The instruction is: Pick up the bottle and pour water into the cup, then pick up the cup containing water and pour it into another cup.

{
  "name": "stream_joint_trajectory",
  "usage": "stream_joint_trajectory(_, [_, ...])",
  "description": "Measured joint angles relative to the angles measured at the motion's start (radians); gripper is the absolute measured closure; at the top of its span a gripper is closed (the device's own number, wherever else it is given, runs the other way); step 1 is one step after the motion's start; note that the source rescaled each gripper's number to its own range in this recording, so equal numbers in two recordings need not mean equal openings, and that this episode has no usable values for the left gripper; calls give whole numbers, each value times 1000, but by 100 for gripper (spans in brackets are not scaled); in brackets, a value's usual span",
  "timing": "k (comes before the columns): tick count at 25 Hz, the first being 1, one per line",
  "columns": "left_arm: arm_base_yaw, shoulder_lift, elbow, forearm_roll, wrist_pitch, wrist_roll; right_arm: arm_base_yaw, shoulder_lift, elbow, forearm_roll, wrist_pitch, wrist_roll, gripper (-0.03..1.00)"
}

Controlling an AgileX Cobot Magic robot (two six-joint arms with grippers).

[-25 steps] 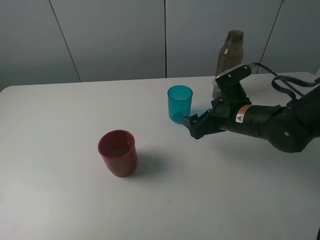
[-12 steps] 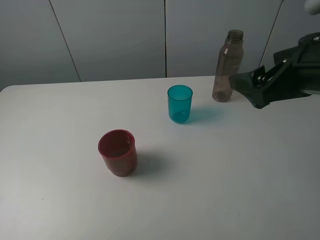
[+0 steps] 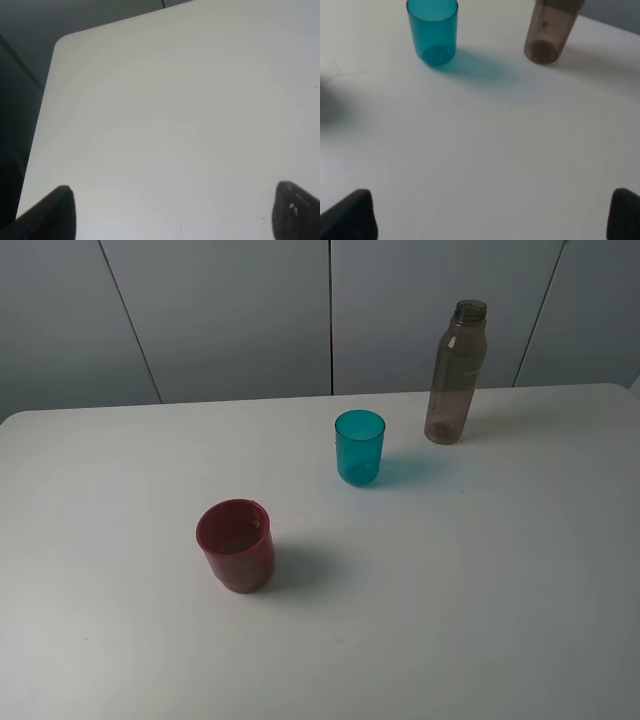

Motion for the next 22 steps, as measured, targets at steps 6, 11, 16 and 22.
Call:
stream_joint_trajectory(6, [0, 0, 0, 0, 0, 0, 0, -164, 0, 15, 140, -45, -3])
stream_joint_trajectory(11, [0, 0, 0, 0, 0, 0, 0, -289, 16, 62, 137, -70, -3])
stream_joint_trajectory(16, [0, 0, 0, 0, 0, 0, 0, -338, 16, 65, 131, -75, -3])
stream_joint_trajectory(22, [0, 0, 0, 0, 0, 0, -9, -340, 16, 65, 131, -75, -3])
